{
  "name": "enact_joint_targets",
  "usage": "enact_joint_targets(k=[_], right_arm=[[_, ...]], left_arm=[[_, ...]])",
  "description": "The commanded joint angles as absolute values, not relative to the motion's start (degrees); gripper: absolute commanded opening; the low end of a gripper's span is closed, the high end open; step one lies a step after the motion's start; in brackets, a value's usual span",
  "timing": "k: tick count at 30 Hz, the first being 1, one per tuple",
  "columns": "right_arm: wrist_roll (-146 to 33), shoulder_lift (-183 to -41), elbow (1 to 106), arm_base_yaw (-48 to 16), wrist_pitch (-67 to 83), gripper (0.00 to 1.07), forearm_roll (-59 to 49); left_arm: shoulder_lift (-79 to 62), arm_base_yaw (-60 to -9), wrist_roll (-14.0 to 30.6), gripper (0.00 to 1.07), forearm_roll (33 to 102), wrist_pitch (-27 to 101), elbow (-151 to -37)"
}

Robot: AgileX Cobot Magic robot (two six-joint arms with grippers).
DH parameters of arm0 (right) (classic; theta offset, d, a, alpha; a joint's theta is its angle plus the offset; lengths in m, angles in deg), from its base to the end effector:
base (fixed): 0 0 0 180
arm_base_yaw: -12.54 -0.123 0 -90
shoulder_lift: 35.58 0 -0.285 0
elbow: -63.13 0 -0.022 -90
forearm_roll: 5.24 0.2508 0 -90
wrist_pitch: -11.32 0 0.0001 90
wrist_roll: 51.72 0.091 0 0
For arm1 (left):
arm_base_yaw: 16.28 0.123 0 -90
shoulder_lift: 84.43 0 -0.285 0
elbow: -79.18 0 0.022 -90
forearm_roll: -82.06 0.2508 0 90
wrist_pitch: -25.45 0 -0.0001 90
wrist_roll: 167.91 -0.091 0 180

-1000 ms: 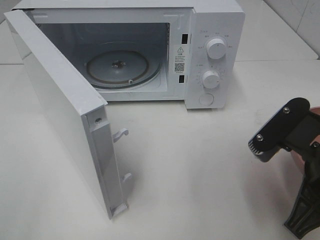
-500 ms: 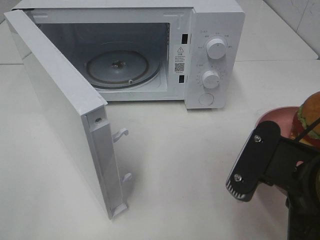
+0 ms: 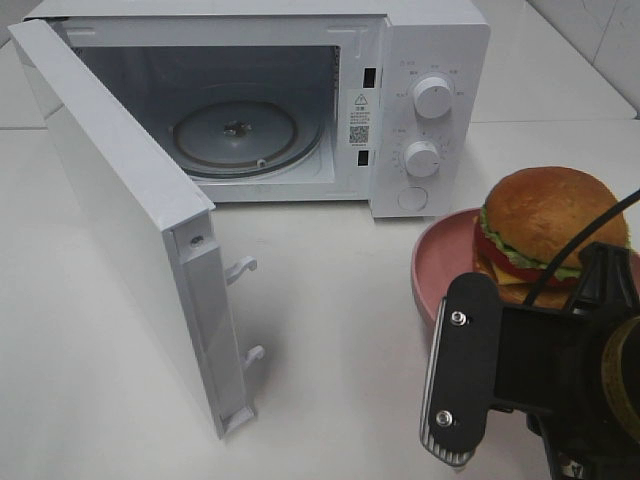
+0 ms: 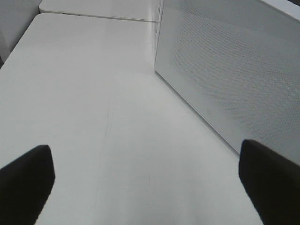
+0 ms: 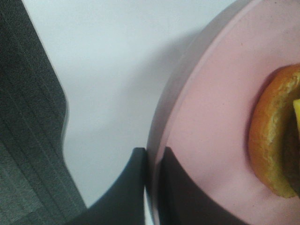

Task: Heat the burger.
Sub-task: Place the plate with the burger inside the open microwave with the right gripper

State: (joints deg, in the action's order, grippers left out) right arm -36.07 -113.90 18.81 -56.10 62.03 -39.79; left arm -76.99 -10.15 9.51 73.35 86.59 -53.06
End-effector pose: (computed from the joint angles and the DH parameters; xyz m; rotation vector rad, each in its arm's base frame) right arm 0.1037 0.1554 0.2054 -1.6231 2.1647 -0.3938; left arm -0.0069 -0.0129 0.2814 -0.0533 2.0216 -0.0852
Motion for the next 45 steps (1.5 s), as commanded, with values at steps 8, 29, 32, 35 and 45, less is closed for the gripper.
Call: enact_joint_targets(k=[8,29,32,35,45], right_arm=[[-45.24,-113.56,18.81,-56.5,56.7,0.0,-46.72],[-61.91,-113.56,18.81,-49.11,40.72,0.0,-50.56],[-67.64,-113.56,18.81,-46.13,36.99,0.0,-50.1],[-73.2,-113.56,18.81,-43.27,33.04,0.0,-48.55],[-99.62,-113.56,18.81,-33.13,25.88,0.0,-32.28]], left_arm=[[-77.91,-9.92,9.68,1.0,73.06,86.59,-53.11],[-77.91,-9.92,9.68,1.0,73.06,86.59,-53.11],[-77.91,-9.92,9.68,1.0,73.06,86.59,-53.11],[-77.91,-9.92,9.68,1.0,73.06,86.59,-53.11],[-77.91,-9.92,9.68,1.0,73.06,86.59,-53.11]])
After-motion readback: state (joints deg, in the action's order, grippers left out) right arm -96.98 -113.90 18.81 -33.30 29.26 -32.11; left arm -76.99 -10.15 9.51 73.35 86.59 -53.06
